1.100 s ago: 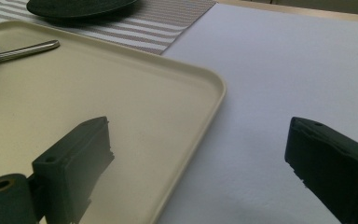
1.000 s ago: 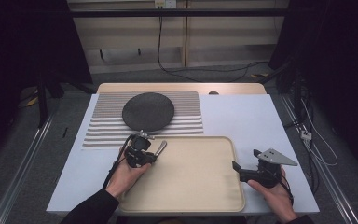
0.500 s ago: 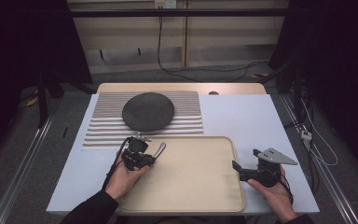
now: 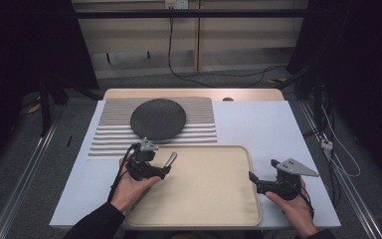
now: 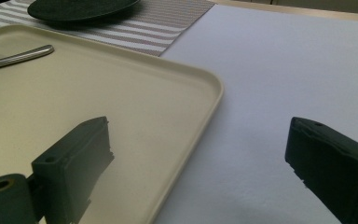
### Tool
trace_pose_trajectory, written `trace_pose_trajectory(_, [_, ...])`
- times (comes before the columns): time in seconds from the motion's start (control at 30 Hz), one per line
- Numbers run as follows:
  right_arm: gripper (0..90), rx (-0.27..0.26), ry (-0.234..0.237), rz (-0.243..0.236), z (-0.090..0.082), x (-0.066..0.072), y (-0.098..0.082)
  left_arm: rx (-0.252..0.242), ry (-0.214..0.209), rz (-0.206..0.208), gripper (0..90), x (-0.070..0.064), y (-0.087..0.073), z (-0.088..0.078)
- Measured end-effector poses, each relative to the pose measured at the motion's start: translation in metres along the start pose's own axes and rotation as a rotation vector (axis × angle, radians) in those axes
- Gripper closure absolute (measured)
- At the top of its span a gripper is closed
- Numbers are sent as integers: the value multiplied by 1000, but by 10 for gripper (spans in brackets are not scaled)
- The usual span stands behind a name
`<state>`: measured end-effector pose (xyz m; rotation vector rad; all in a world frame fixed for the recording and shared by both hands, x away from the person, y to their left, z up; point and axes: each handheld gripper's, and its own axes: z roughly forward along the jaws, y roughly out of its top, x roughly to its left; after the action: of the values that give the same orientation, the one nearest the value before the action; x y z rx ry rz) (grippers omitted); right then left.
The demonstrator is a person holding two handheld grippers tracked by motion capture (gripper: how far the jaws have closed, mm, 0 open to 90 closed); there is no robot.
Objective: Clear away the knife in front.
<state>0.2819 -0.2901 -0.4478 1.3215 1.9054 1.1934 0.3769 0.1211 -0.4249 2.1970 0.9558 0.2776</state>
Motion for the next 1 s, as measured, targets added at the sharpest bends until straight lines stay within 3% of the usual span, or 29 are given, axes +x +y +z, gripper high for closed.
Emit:
trace_pose_trajectory(0.03, [66,1,2,-2,0,0,0,-1,4,-6,217,0,0,-1])
trace_pose_trajectory(0.1, [66,0,3,-5,0,1,0,-9,-33,-19,229,0,1,-3])
trace_pose_trajectory(0.17, [66,3,1,-3,0,2,0,-22,-48,32,237,-2,1,-4])
trace_pose_trajectory(0.2, [66,3,1,-2,0,2,0,-33,-75,49,271,-3,2,-4])
trace_pose_trajectory(0.27, [66,2,1,1,0,3,0,-44,-127,71,459,-6,2,-3])
trace_pose_trajectory(0.37, [66,1,-4,-2,-2,2,0,-27,-161,107,626,-12,2,1])
trace_pose_trajectory(0.43, [67,2,-11,-1,-2,1,0,-2,-142,132,760,-17,1,4])
trace_pose_trajectory(0.5, [66,4,-10,-2,-1,2,0,20,-155,131,876,-18,1,9])
trace_pose_trajectory(0.53, [66,3,-9,-2,-1,2,0,40,-136,141,900,-20,1,11])
trace_pose_trajectory(0.57, [66,4,-9,-2,-1,2,0,54,-112,151,900,-20,1,14])
trace_pose_trajectory(0.63, [66,4,-10,-1,-1,2,0,64,-125,138,900,-19,1,19])
trace_pose_trajectory(0.77, [66,1,-9,-2,-2,1,0,85,-99,156,900,-19,-1,28])
trace_pose_trajectory(0.83, [66,3,-8,-4,-2,1,0,69,-110,148,900,-16,-2,30])
trace_pose_trajectory(0.93, [66,5,-8,-4,-1,2,0,66,-102,177,900,-15,-2,30])
trace_pose_trajectory(1.0, [66,5,-9,-4,-2,2,0,64,-113,161,900,-14,-2,31])
